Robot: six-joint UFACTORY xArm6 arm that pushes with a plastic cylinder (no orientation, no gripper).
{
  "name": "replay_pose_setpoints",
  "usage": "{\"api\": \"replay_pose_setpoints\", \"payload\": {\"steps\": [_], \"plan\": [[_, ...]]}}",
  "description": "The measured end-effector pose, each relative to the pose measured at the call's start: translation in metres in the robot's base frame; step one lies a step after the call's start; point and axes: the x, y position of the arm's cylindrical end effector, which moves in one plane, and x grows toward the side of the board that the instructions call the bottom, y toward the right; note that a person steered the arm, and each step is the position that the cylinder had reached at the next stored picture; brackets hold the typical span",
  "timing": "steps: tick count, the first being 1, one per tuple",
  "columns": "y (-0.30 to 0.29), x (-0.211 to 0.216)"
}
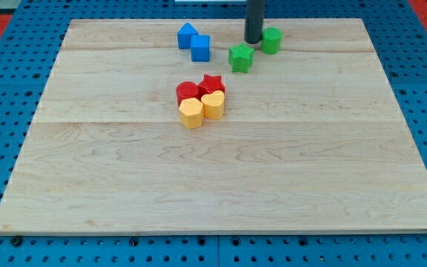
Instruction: Push the green star down a bit
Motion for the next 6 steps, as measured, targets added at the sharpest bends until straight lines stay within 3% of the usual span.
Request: {"api": "replay_pose_setpoints", "payload": {"steps": [3,6], "plan": [[-0.020,-0.009],[-0.065,0.041]]}}
